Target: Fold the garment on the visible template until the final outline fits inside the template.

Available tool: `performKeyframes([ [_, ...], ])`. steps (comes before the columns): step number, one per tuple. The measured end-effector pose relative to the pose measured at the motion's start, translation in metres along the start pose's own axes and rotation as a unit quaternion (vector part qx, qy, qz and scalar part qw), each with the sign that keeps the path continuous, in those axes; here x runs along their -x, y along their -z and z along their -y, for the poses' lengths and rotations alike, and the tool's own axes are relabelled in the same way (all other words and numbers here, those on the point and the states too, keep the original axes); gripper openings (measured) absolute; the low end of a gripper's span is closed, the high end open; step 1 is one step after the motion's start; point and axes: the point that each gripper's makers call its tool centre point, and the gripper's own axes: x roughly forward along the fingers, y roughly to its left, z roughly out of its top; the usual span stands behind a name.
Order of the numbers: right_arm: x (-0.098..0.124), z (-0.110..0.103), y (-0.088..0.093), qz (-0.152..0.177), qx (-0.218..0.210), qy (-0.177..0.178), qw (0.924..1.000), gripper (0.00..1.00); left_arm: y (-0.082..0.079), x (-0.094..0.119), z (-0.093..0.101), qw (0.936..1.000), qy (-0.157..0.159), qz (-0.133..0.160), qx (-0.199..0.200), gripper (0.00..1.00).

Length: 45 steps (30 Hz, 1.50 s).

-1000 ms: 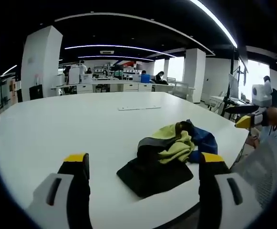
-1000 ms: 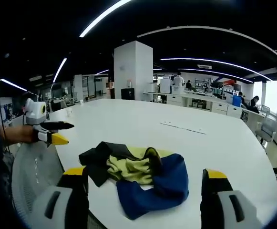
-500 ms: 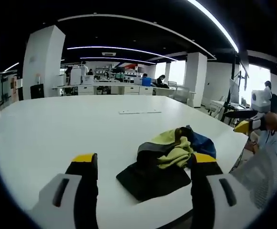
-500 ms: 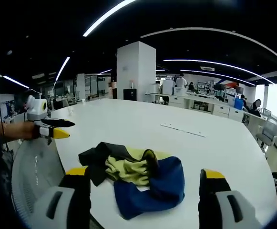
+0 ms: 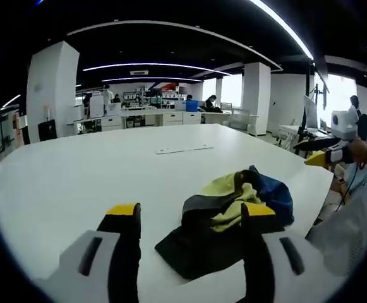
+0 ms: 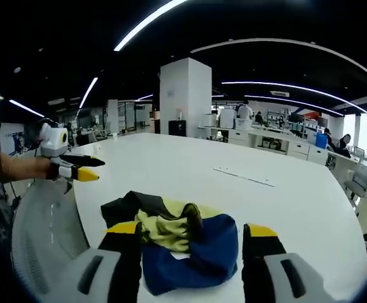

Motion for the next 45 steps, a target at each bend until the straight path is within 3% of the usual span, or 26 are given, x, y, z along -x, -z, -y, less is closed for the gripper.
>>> performKeyframes([
  [10,-0.025,0.004,0.016,-0.023,0.008,-0.033,0.9992,0.44,0.007,-0.026,0.006,0.9996,0.023,-0.016,-0.005,0.51],
  [16,-0.039,0.005,0.025,-0.034,0.011,-0.052,0.9980,0.38,0.015,-0.041,0.004,0.9989,0.036,-0.024,-0.018,0.38],
  [22,-0.054,0.004,0.037,-0.050,0.016,-0.065,0.9965,0.34,0.027,-0.049,-0.003,0.9970,0.046,-0.047,-0.043,0.36],
  [35,-0.084,0.009,0.061,-0.073,0.026,-0.084,0.9934,0.23,0.048,-0.073,-0.006,0.9952,0.055,-0.069,-0.042,0.29],
  [38,-0.089,0.010,0.064,-0.075,0.029,-0.087,0.9929,0.21,0.055,-0.078,-0.006,0.9923,0.061,-0.083,-0.069,0.26],
  [45,-0.103,0.013,0.071,-0.084,0.030,-0.092,0.9917,0.16,0.057,-0.088,-0.009,0.9921,0.061,-0.088,-0.065,0.21],
])
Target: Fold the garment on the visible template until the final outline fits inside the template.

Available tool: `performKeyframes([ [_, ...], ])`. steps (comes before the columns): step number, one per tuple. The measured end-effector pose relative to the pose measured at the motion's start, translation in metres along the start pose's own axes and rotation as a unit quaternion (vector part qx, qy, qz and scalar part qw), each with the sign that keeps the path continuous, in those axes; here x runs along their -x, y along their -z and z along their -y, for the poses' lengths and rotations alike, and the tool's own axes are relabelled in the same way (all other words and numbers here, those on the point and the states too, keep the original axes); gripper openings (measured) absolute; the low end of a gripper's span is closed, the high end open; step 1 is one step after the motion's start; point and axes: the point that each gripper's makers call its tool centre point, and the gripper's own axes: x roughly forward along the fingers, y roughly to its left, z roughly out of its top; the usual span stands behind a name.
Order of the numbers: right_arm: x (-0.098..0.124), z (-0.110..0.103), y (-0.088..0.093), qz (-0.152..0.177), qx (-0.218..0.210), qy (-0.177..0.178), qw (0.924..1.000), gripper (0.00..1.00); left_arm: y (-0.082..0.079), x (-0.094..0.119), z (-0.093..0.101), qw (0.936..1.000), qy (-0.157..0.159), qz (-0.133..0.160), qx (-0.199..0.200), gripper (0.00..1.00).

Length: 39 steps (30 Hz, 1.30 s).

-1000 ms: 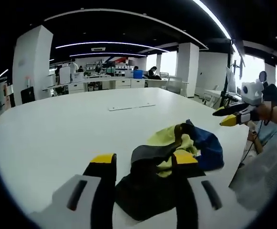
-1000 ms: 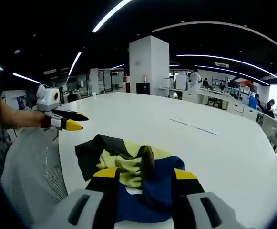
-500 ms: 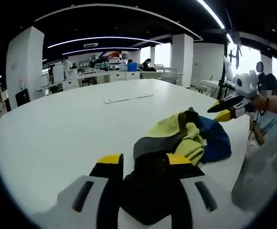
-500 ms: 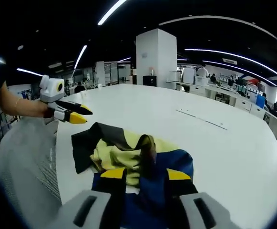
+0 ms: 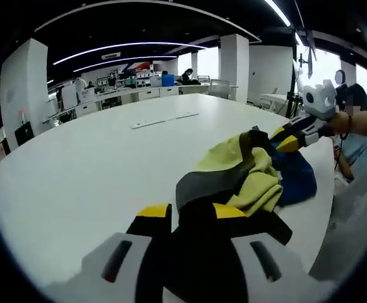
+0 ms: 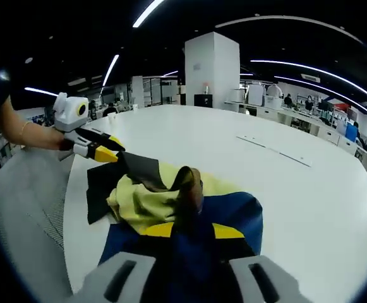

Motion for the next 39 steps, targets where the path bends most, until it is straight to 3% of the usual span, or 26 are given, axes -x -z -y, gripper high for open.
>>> performKeyframes([
  [9,-0.010,-0.002,0.002,-0.004,0.000,-0.015,0.9999,0.00,0.009,-0.006,-0.006,0.9999,0.006,-0.014,0.007,0.12],
  [15,-0.014,-0.002,0.000,-0.004,-0.004,-0.015,0.9999,0.00,0.011,-0.008,-0.014,0.9997,-0.002,-0.021,0.009,0.00],
  [22,-0.006,-0.004,-0.012,0.004,-0.002,-0.016,0.9999,0.00,0.007,-0.008,-0.018,0.9996,-0.003,-0.016,0.025,0.00],
  [29,0.003,-0.001,-0.034,0.022,0.010,-0.011,0.9997,0.00,-0.024,-0.002,-0.020,0.9994,-0.003,0.018,0.029,0.00],
  [34,0.009,0.005,-0.053,0.037,0.025,0.000,0.9990,0.00,-0.045,0.002,-0.029,0.9989,-0.019,0.037,0.021,0.00],
  [39,0.015,0.013,-0.071,0.052,0.014,0.014,0.9985,0.00,-0.063,0.005,-0.037,0.9980,-0.033,0.052,0.012,0.00],
])
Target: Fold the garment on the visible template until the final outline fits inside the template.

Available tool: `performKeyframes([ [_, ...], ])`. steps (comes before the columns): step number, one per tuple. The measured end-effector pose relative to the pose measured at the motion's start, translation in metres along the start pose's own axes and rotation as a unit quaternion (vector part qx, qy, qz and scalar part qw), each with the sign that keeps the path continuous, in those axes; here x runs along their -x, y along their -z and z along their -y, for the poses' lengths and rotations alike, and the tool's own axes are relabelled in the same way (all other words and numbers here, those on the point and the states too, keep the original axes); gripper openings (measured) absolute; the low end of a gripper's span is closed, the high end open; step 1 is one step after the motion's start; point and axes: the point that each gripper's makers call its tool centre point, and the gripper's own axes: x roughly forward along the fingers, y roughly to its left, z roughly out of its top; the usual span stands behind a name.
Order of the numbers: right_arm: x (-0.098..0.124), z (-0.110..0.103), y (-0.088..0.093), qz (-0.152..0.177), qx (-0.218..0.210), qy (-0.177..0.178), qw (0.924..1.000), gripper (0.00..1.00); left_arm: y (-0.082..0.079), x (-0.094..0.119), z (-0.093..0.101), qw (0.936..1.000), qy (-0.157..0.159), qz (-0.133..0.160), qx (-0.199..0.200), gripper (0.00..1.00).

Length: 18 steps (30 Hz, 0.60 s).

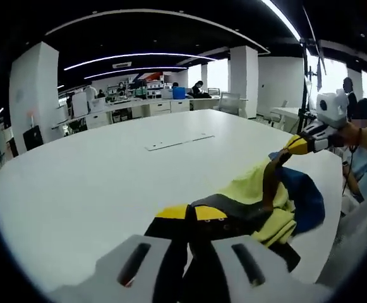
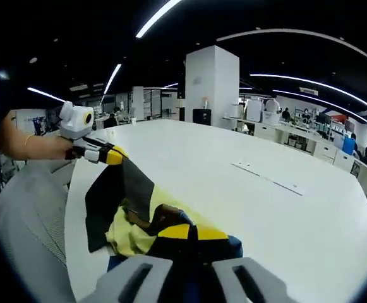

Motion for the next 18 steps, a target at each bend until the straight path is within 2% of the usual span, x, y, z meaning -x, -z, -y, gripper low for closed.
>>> performKeyframes([
  [2,0.001,0.004,-0.006,0.000,0.011,0.005,0.9999,0.00,-0.005,-0.001,-0.005,1.0000,-0.008,-0.001,0.000,0.00],
  [4,0.001,0.009,-0.013,0.001,0.022,0.010,0.9997,0.00,-0.008,-0.002,-0.012,0.9996,-0.020,-0.007,-0.018,0.00],
  [10,0.000,0.027,-0.037,0.019,0.032,0.024,0.9990,0.00,-0.026,-0.009,-0.026,0.9995,-0.026,0.014,-0.011,0.00],
  [18,-0.007,0.056,-0.058,0.032,0.033,0.046,0.9979,0.00,-0.032,-0.026,-0.040,0.9997,-0.014,0.009,-0.015,0.00],
])
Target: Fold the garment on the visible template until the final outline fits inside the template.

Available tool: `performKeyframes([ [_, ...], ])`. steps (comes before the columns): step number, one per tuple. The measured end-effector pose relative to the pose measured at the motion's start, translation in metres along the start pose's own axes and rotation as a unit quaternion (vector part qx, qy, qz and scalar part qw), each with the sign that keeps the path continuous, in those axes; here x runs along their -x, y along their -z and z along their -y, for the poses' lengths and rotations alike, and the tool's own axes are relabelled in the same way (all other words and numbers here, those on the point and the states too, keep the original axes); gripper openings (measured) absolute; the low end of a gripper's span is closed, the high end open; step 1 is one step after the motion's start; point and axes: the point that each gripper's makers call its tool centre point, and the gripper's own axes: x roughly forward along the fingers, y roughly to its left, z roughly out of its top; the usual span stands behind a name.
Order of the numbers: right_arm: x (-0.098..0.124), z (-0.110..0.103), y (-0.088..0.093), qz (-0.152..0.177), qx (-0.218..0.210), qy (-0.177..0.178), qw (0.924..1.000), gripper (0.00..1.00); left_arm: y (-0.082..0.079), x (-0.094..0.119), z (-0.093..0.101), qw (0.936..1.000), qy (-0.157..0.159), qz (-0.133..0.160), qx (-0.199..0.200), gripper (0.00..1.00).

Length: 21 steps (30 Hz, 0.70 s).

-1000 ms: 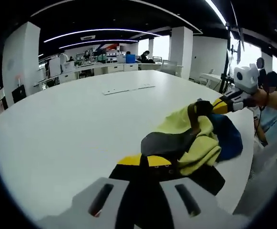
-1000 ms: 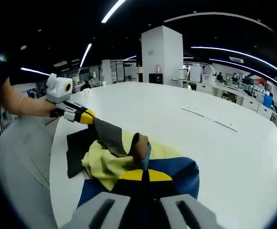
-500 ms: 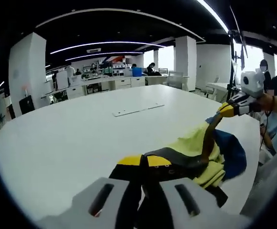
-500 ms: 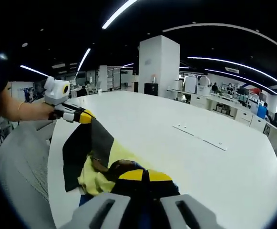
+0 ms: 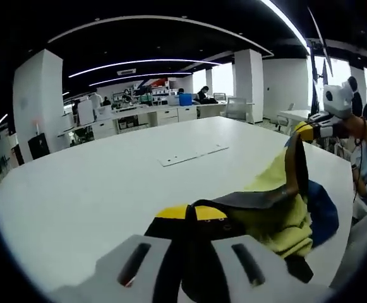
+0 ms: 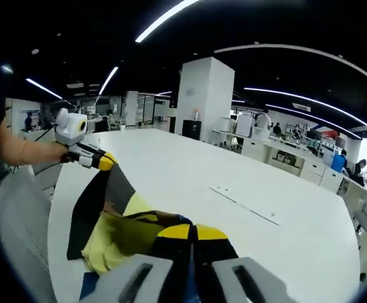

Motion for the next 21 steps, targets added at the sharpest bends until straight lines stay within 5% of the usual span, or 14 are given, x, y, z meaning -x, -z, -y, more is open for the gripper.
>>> performKeyframes([
  [9,-0.025,0.036,-0.007,0.010,-0.018,0.027,0.9994,0.00,0.002,-0.034,-0.018,0.9996,0.008,-0.021,-0.018,0.00],
  [21,-0.080,0.088,0.028,-0.016,-0.088,0.070,0.9935,0.00,0.023,-0.088,-0.036,0.9991,0.004,-0.041,0.015,0.00],
])
